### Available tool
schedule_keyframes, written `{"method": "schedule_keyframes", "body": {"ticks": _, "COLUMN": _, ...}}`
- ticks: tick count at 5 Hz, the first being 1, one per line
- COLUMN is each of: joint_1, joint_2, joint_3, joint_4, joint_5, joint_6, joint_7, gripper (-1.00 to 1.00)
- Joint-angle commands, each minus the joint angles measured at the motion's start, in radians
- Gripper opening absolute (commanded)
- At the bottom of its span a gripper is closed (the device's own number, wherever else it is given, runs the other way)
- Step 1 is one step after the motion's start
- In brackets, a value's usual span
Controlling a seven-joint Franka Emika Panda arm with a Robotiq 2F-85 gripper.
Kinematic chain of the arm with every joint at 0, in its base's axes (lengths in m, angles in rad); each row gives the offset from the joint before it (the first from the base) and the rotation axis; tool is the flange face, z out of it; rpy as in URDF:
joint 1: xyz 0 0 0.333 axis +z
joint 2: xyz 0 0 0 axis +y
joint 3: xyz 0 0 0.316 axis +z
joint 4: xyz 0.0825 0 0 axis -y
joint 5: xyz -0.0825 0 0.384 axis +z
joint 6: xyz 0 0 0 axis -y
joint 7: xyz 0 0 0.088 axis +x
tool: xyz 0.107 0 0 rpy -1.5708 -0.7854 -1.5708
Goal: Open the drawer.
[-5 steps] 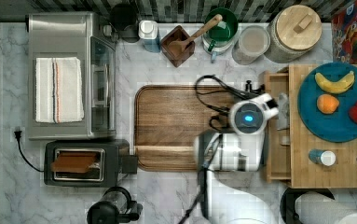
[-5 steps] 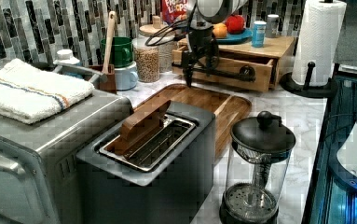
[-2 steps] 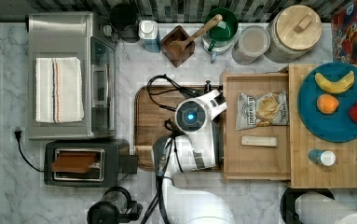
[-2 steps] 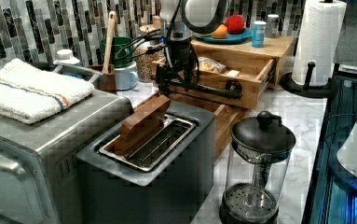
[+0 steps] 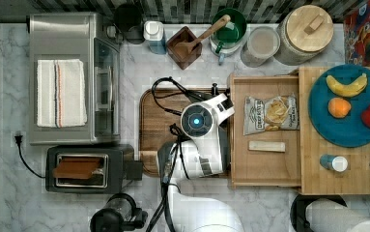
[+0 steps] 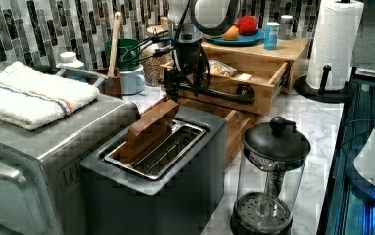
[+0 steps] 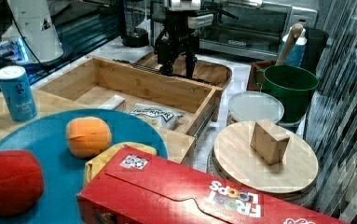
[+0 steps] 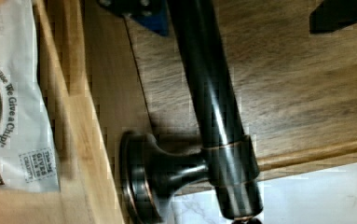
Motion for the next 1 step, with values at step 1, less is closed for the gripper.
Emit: {"method": "schedule_keyframes", "body": {"ticks": 1, "joint_1": 0.061, "joint_2": -0.022, "joint_3": 0.067, "joint_4": 0.024, "joint_5": 0.034, "joint_6": 0.018, "joint_7": 0.042, "gripper": 1.00}}
